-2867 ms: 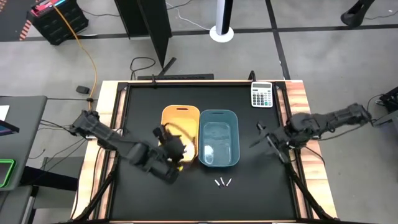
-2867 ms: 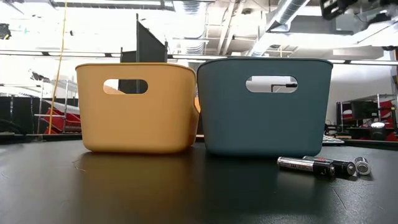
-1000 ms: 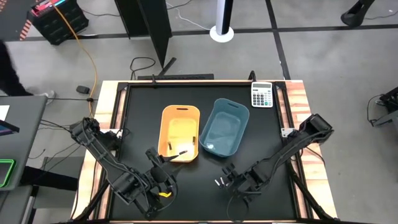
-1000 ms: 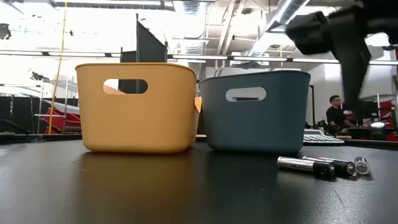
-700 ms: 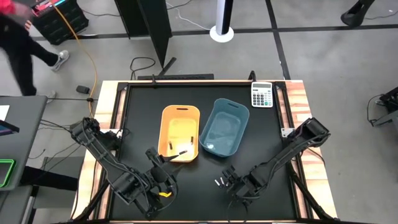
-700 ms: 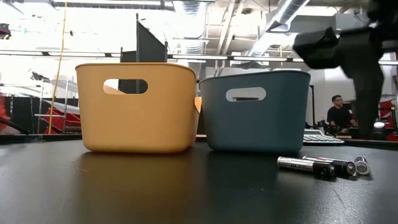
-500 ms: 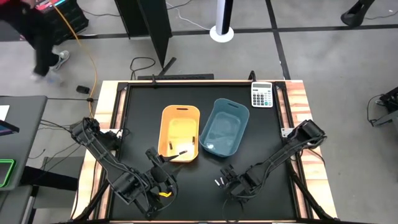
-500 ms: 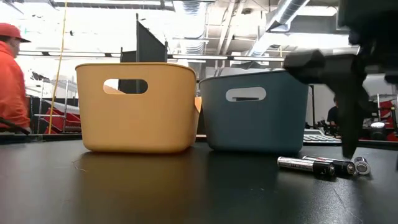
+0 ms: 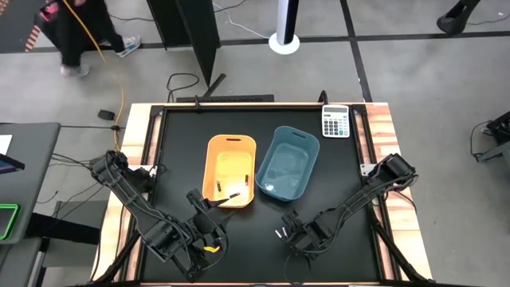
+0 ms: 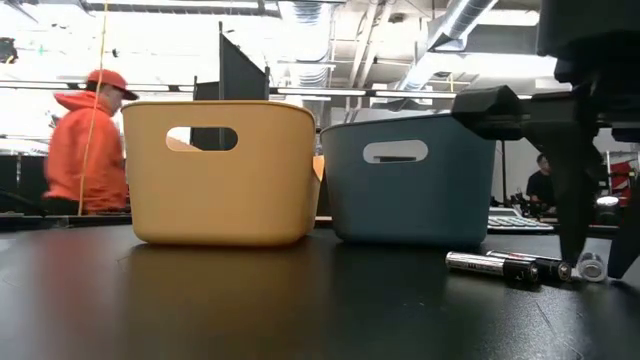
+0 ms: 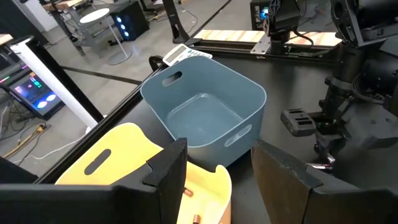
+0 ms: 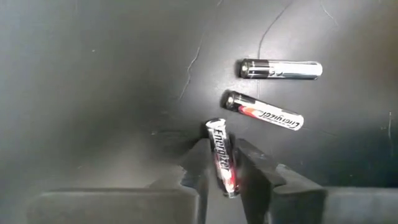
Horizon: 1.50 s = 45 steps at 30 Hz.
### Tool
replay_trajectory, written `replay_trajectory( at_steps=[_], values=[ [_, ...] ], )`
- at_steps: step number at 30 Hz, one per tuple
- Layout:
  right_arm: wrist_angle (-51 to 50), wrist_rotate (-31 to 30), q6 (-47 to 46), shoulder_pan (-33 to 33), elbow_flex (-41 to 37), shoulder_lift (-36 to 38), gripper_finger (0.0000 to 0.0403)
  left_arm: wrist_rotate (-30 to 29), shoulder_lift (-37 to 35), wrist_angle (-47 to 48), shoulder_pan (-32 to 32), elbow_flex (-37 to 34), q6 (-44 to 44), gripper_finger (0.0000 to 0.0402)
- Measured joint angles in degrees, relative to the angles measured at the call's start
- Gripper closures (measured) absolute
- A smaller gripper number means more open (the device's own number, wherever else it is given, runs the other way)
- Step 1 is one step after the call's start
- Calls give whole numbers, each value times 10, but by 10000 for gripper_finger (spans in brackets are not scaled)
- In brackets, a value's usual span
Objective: Sort batteries
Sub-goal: Put the right silver battery into the blue bin
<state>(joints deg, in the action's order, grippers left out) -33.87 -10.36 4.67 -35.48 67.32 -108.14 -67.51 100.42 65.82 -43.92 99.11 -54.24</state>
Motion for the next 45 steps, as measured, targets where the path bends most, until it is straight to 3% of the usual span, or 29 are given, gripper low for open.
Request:
replay_trajectory(
  at_steps=[22, 45],
  values=[
    [1, 28, 9, 0, 0, 1, 375, 0, 0, 0, 0, 0, 4, 229],
    [-33, 32, 17, 0, 33, 2, 391, 0, 0, 0, 0, 0, 4, 229]
  ],
)
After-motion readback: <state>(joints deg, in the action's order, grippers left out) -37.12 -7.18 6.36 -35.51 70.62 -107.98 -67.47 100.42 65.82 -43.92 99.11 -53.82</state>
